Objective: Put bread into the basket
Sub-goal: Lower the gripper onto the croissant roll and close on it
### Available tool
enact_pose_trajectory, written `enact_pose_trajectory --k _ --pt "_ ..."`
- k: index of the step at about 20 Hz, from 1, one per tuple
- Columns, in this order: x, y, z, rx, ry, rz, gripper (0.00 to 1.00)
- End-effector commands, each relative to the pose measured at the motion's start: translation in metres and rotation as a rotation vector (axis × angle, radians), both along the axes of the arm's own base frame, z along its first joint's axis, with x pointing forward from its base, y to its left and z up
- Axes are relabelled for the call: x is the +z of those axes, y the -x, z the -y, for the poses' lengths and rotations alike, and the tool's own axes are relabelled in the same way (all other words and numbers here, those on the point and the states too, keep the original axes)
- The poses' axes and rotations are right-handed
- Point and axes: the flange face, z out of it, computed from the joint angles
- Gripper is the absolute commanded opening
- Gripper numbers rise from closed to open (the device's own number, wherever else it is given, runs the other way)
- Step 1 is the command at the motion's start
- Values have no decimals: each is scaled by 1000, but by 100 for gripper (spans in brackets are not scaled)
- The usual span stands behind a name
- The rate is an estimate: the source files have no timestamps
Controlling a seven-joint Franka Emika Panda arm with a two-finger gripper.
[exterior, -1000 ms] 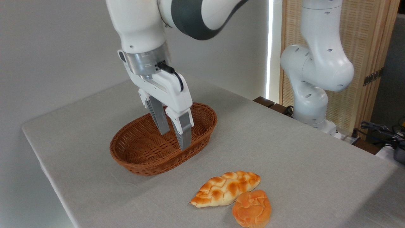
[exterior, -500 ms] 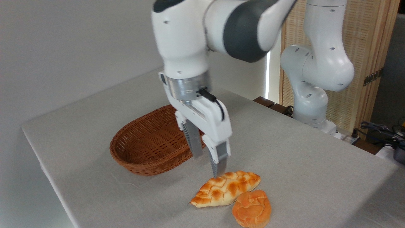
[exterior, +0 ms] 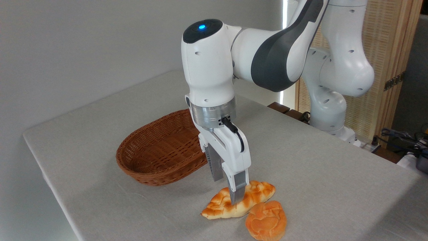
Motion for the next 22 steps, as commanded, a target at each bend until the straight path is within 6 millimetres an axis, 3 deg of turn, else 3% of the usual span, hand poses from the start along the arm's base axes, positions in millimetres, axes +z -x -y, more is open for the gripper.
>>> enact_pose_trajectory --k 1,7,9,10,12,22 --pt "-7 5 -5 -48 -13 12 100" --pt "-19 6 -4 -81 -32 -10 96" --pt "-20 6 -4 -83 -32 -13 71" --pt "-21 6 -3 -86 -32 -16 50" --pt "-22 4 -2 -89 -33 -18 31" --pt "-21 4 0 -90 -32 -16 30"
